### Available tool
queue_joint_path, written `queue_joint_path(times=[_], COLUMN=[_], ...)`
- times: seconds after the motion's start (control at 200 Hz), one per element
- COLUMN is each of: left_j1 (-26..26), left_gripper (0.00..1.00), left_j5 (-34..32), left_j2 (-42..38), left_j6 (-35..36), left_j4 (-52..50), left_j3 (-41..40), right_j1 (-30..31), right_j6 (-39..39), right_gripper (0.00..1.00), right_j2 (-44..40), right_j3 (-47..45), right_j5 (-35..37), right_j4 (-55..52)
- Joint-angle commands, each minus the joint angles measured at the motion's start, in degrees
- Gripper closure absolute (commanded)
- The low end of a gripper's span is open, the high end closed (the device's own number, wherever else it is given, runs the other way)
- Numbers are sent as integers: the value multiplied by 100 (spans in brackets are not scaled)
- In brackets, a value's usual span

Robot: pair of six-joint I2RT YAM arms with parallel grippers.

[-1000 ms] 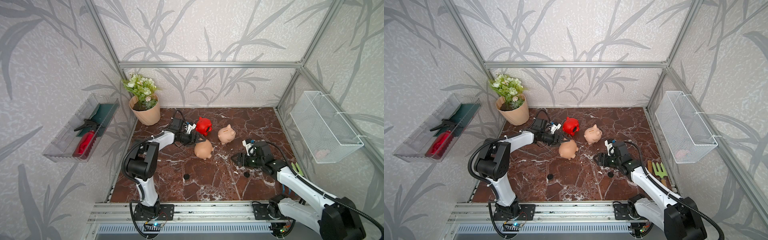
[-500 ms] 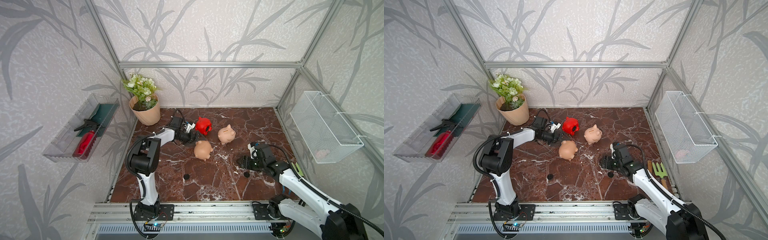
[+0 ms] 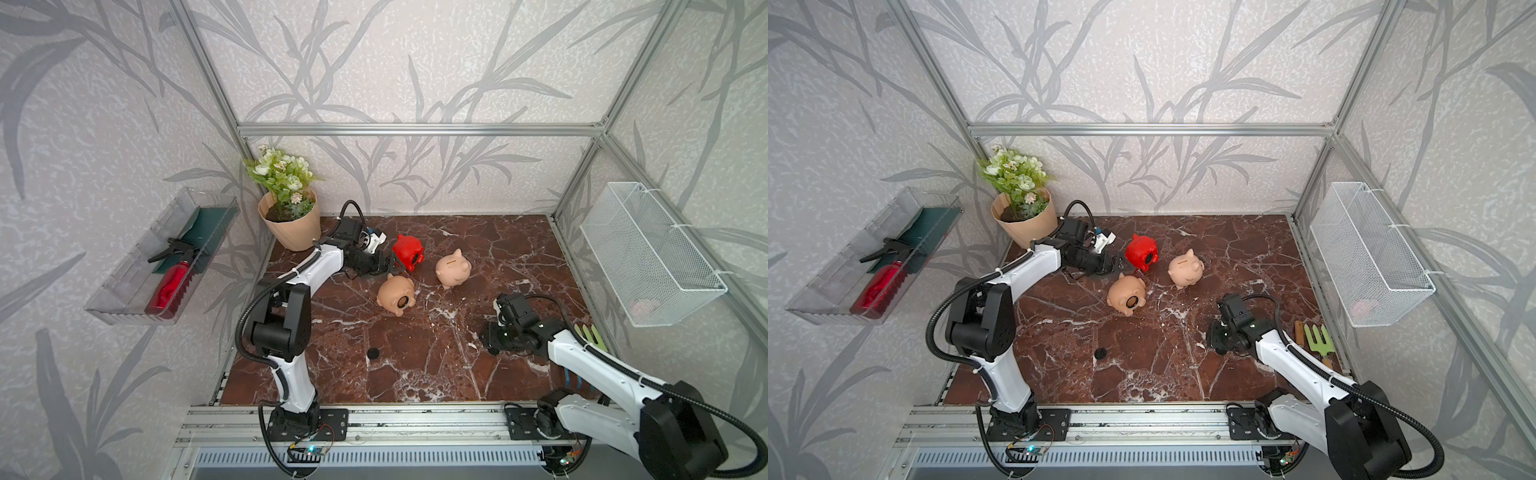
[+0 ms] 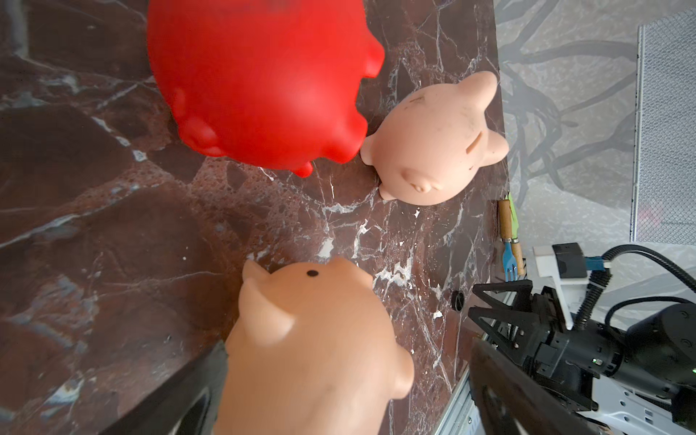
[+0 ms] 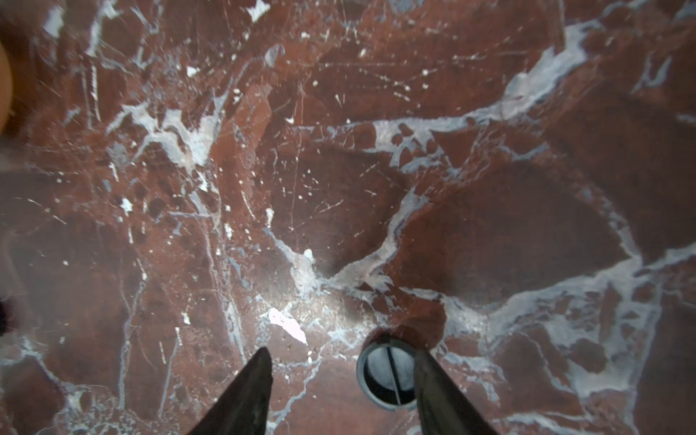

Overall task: Close piggy banks
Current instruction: Turn over the piggy bank at the center of the board, then pick up the knob at the center of the board.

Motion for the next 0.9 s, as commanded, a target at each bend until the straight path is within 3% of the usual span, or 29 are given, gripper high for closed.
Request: queue_joint_path(times=[0.0, 0.34, 0.515, 0.805, 0.895], left_j1=[-15, -43, -64, -116, -144], left_gripper=[1, 1, 1, 1, 0], left_j5=[-125, -173, -147, -175, -173], left_j2=[-439, -1022, -947, -872, -858], left_j6=[106, 46, 55, 88, 111], left_j4=[-188, -96, -146, -180, -213], left_j3=[-231, -742, -759, -683, -630], right_j1=[102, 427, 511, 513, 516], right_j6=[-55, -67, 75, 33, -104], right_gripper=[50, 62, 68, 68, 72], right_j2=[294, 679, 653, 842, 948], right_j3=[291, 510, 670, 577, 581], right_j5=[335, 640, 1265, 936, 809], right_j4=[-419, -697, -1200, -971, -903])
